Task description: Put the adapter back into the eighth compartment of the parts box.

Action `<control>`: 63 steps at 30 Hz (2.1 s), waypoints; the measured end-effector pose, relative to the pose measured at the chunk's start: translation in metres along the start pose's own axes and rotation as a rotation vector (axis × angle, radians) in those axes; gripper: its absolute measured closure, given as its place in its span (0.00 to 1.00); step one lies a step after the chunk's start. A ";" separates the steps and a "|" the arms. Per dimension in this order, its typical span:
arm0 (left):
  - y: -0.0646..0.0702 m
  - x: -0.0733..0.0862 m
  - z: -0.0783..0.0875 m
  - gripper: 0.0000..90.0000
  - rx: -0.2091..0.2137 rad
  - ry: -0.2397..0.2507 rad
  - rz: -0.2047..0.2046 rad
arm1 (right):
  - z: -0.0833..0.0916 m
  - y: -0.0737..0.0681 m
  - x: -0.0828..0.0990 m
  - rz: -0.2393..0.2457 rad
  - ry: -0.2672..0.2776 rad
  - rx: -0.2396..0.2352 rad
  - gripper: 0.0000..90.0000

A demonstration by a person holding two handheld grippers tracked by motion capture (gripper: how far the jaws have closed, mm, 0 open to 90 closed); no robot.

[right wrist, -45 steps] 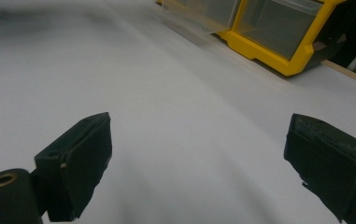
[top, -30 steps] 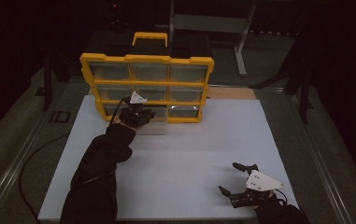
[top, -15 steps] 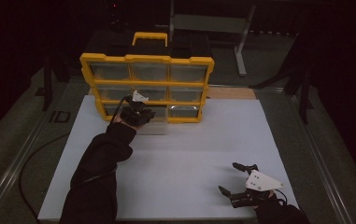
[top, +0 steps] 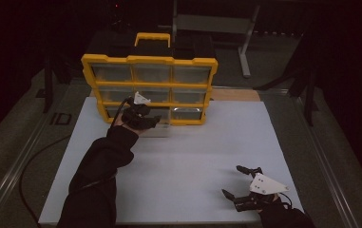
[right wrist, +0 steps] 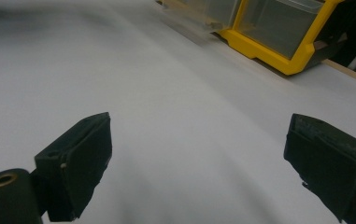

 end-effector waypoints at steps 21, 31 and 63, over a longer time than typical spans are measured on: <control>0.000 0.005 0.012 0.00 -0.033 0.009 0.037 | 0.000 0.000 0.000 0.002 0.003 0.002 0.10; 0.001 0.012 0.022 0.00 -0.063 0.032 0.031 | 0.001 0.000 -0.001 -0.003 0.003 0.009 0.10; 0.034 0.050 0.032 0.00 -0.113 0.111 0.017 | 0.003 0.002 -0.003 -0.019 0.008 0.033 0.10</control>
Point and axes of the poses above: each handheld gripper's, and its own axes: z roughly backward along the jaws, x roughly out of its underside, y roughly to its right, the point moved 5 cm from there along -z, roughly forward along the jaws, and after that the axes turned 1 degree about z, right-handed, at the moved point
